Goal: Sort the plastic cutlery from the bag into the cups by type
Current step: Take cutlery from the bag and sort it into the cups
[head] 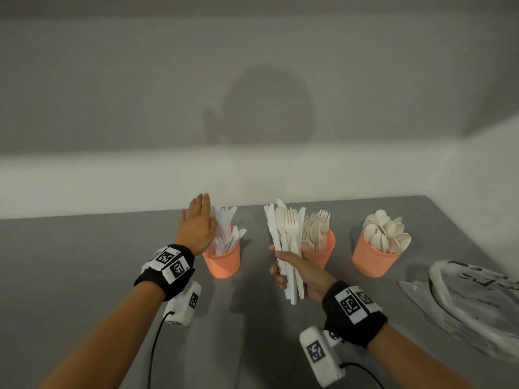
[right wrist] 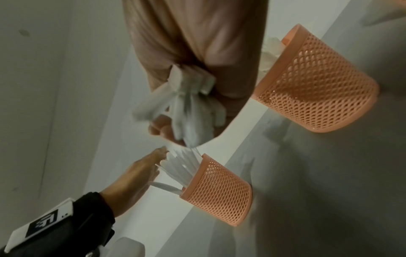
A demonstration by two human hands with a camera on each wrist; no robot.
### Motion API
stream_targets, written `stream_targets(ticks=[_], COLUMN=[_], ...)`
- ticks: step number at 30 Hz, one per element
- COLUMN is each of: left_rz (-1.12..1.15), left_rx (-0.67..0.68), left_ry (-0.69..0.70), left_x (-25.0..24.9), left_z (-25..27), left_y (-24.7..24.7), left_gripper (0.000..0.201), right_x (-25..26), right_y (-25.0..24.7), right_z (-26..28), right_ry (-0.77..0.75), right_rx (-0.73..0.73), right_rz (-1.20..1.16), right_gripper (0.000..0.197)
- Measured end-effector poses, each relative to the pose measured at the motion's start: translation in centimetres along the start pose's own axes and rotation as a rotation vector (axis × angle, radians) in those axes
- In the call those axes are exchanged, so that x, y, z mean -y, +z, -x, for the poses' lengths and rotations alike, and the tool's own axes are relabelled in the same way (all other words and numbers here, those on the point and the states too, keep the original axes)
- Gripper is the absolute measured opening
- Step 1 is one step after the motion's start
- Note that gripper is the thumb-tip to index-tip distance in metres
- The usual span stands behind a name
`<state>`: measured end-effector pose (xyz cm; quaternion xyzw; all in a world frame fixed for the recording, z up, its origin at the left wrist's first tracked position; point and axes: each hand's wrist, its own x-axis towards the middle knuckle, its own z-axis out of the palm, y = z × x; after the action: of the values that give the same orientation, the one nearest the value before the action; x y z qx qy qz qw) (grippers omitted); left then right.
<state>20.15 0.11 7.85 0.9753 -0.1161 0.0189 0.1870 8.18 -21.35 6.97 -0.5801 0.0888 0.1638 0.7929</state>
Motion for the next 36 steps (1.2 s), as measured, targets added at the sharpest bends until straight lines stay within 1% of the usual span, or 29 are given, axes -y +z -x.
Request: stream_targets(ticks=[2, 3, 4, 5, 6, 7, 8, 11, 12, 14, 16, 19, 20, 21, 22, 23, 25, 26, 27, 29, 32, 36], left_rz=[0.009, 0.007, 0.005, 0.007, 0.012, 0.015, 0.014, 0.014, 0.006, 0.043, 0.154, 0.431, 0.554, 0.664, 0.741, 0.796, 0.890, 0.938, 0.987, 1.038, 1.064, 1.193], left_rx=[-0.165, -0.207, -0.195, -0.139, -0.065, -0.005, 0.025, 0.039, 0.053, 0.037, -0.081, -0.332, -0.376, -0.377, -0.337, -0.262, -0.059, 0.017, 0.053, 0.046, 0.039, 0.129], left_ry=[0.037, 0.056, 0.067, 0.068, 0.059, 0.049, 0.046, 0.050, 0.049, 0.046, 0.065, 0.123, 0.122, 0.100, 0.065, 0.027, -0.044, -0.061, -0.066, -0.090, -0.146, -0.181], left_x=[-0.1, -0.1, -0.1, -0.1, -0.2, -0.3, -0.3, -0.2, -0.1, -0.6, -1.7, -4.6, -5.7, -6.8, -7.8, -8.7, -10.1, -10.6, -11.1, -11.7, -11.9, -12.2], left_z=[0.3, 0.5, 0.6, 0.8, 1.0, 1.1, 1.1, 0.9, 0.9, 1.0, 1.4, 2.5, 2.8, 3.3, 3.6, 3.9, 4.5, 4.9, 5.3, 5.8, 6.1, 6.9], left_y=[-0.1, 0.0, 0.2, 0.4, 0.7, 0.9, 1.1, 1.3, 1.3, 0.8, -0.2, -1.9, -2.1, -2.3, -2.3, -2.2, -1.4, -1.0, -0.6, 0.0, 0.8, 0.6], left_gripper=[0.056, 0.053, 0.050, 0.050, 0.054, 0.062, 0.072, 0.114, 0.119, 0.112, 0.094, 0.052, 0.043, 0.037, 0.034, 0.033, 0.029, 0.026, 0.022, 0.015, 0.014, 0.013], right_x=[0.1, 0.2, 0.2, 0.2, 0.2, 0.2, 0.2, 0.1, 0.0, -0.1, 0.0, 0.2, 0.3, 0.4, 0.5, 0.6, 0.8, 0.9, 0.9, 0.8, 0.5, 0.2], right_y=[0.0, 0.0, -0.1, -0.1, -0.2, -0.2, -0.3, -0.5, -0.6, -0.7, -0.8, -0.8, -0.8, -0.7, -0.5, -0.4, 0.0, 0.2, 0.3, 0.4, 0.1, -0.5], right_z=[0.1, 0.2, 0.3, 0.3, 0.4, 0.4, 0.5, 0.8, 0.8, 1.0, 1.1, 1.3, 1.3, 1.4, 1.5, 1.5, 1.7, 1.8, 2.0, 2.3, 2.9, 3.5], right_ry=[-0.012, -0.014, -0.013, -0.010, -0.005, -0.002, 0.000, 0.007, 0.008, 0.009, 0.006, -0.004, -0.007, -0.011, -0.015, -0.021, -0.034, -0.039, -0.045, -0.051, -0.050, -0.055], right_rx=[0.005, 0.007, 0.010, 0.014, 0.018, 0.022, 0.028, 0.029, 0.025, 0.022, 0.018, 0.017, 0.021, 0.028, 0.035, 0.042, 0.064, 0.075, 0.083, 0.082, 0.072, 0.069], right_rz=[-0.001, -0.003, -0.007, -0.010, -0.011, -0.012, -0.017, -0.029, -0.033, -0.038, -0.041, -0.049, -0.052, -0.049, -0.040, -0.026, 0.002, 0.017, 0.028, 0.038, 0.010, -0.053], right_gripper=[0.012, 0.013, 0.013, 0.014, 0.016, 0.017, 0.018, 0.018, 0.017, 0.016, 0.015, 0.016, 0.015, 0.014, 0.014, 0.013, 0.013, 0.013, 0.013, 0.012, 0.012, 0.019])
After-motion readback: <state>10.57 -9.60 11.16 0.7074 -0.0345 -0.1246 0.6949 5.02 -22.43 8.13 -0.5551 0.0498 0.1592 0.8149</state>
